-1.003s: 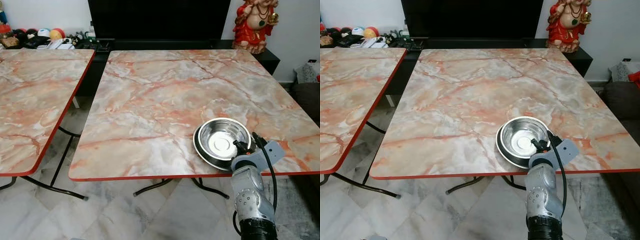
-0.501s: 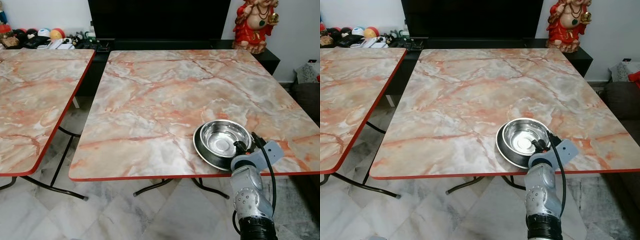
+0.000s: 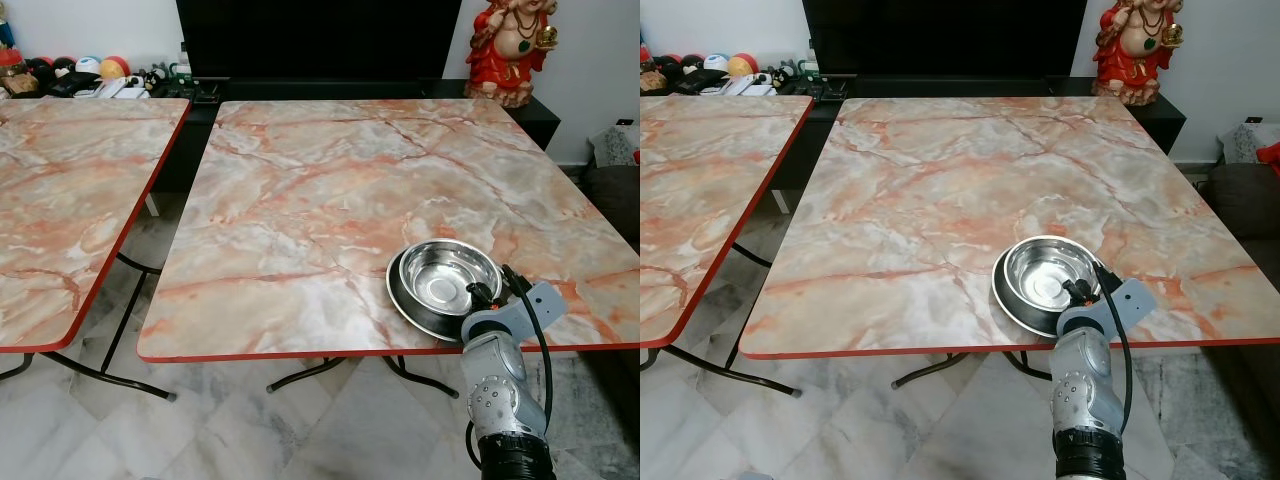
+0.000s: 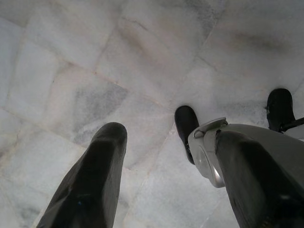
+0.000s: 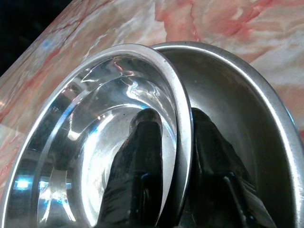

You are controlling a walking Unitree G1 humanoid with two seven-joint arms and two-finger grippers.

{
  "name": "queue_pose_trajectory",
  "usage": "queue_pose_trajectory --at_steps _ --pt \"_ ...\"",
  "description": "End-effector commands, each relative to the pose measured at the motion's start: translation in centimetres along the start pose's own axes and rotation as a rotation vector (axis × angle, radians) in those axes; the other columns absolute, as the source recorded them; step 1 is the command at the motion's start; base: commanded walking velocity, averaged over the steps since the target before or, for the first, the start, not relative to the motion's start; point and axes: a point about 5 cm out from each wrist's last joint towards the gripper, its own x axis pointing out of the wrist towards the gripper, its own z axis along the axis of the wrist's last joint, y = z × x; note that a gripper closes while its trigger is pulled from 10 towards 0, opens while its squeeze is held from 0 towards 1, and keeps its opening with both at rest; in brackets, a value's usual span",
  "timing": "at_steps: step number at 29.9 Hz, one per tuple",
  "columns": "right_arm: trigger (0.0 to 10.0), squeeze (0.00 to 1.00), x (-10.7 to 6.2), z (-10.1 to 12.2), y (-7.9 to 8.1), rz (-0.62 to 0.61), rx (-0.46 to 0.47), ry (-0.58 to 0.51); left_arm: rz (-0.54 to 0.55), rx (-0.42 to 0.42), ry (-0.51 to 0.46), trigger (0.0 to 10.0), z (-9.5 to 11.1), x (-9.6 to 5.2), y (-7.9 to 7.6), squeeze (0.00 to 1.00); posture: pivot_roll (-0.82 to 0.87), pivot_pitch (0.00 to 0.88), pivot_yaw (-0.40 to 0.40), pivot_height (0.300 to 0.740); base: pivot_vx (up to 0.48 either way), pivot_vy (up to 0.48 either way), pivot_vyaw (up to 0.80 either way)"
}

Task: Setting the table

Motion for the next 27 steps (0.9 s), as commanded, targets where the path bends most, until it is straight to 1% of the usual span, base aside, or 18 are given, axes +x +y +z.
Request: queue_pose_trajectory --at_steps 1,6,7,8,11,12,14,15,16,17,27 --pt "10.0 0.00 -0.15 0.64 0.35 0.008 -0.009 -0.022 0.000 0.002 0.017 10.0 -0.67 -0.16 -0.11 0.00 -0.04 0.113 0.002 0.740 0.000 0.000 0.00" --pt "10.0 0.00 -0.23 0.73 0.60 0.020 -0.015 -0.025 -0.001 0.000 0.013 10.0 -0.51 -0.10 -0.17 0.00 -0.04 0.111 0.001 0.740 0.000 0.000 0.00" --pt "10.0 0.71 -0.26 0.75 0.69 0.022 -0.016 -0.025 -0.001 0.000 0.011 10.0 -0.46 -0.08 -0.19 0.00 -0.04 0.111 0.001 0.740 0.000 0.000 0.00" --pt "10.0 1.00 -0.27 0.75 0.72 0.022 -0.015 -0.025 -0.002 -0.001 0.011 10.0 -0.44 -0.07 -0.20 0.00 -0.04 0.111 0.001 0.740 0.000 0.000 0.00" --pt "10.0 1.00 -0.29 0.79 0.71 0.018 -0.021 -0.023 -0.002 -0.001 0.010 10.0 -0.41 -0.06 -0.24 0.00 -0.04 0.113 0.000 0.740 0.000 0.000 0.00" --pt "10.0 0.83 -0.32 0.79 0.69 0.016 -0.022 -0.022 -0.003 -0.001 0.010 10.0 -0.42 -0.06 -0.26 0.00 -0.04 0.113 0.000 0.740 0.000 0.000 0.00" --pt "10.0 0.60 -0.41 0.79 0.64 0.012 -0.026 -0.019 -0.002 -0.001 0.011 10.0 -0.43 -0.06 -0.27 0.00 -0.05 0.115 -0.001 0.740 0.000 0.000 0.00" --pt "10.0 0.25 -0.43 0.79 0.65 0.013 -0.027 -0.018 -0.002 -0.002 0.011 10.0 -0.43 -0.06 -0.28 0.00 -0.05 0.115 -0.001 0.740 0.000 0.000 0.00" --pt "10.0 0.25 -0.43 0.79 0.65 0.013 -0.027 -0.018 -0.002 -0.002 0.011 10.0 -0.43 -0.06 -0.28 0.00 -0.05 0.115 -0.001 0.740 0.000 0.000 0.00" --pt "10.0 0.00 -0.51 0.74 0.69 0.015 -0.028 -0.016 -0.003 -0.001 0.012 10.0 -0.44 -0.06 -0.28 0.00 -0.05 0.115 -0.001 0.740 0.000 0.000 0.00" --pt "10.0 0.00 -0.81 0.74 0.80 0.013 -0.041 -0.013 -0.004 -0.003 0.009 10.0 -0.38 -0.04 -0.31 0.00 -0.05 0.115 -0.003 0.740 0.000 0.000 0.00"
